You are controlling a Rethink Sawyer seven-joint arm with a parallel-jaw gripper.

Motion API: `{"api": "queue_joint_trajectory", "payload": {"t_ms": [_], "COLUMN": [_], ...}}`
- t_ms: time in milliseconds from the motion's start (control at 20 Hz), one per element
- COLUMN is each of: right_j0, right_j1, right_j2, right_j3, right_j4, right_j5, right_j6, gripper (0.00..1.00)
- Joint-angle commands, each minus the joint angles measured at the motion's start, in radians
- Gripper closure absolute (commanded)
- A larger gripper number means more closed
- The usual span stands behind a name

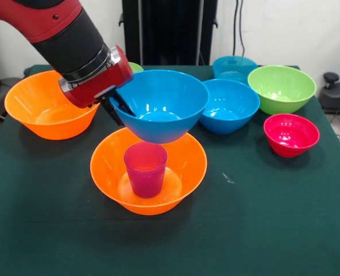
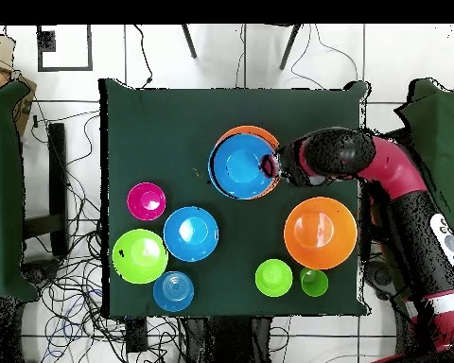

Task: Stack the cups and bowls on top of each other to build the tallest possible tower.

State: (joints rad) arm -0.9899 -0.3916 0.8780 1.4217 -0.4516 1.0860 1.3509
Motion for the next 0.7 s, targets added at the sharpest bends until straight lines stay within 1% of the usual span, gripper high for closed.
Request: {"api": "queue_joint_trajectory", "payload": {"t_ms": [50, 700], "right_j0": [0.005, 0.003], "right_j1": [0.029, 0.056], "right_j2": [0.003, 0.007], "right_j3": [-0.073, -0.134], "right_j4": [-0.069, -0.083], "right_j5": [0.096, 0.134], "right_j6": [-0.363, -0.418], "gripper": [1.00, 1.00]}}
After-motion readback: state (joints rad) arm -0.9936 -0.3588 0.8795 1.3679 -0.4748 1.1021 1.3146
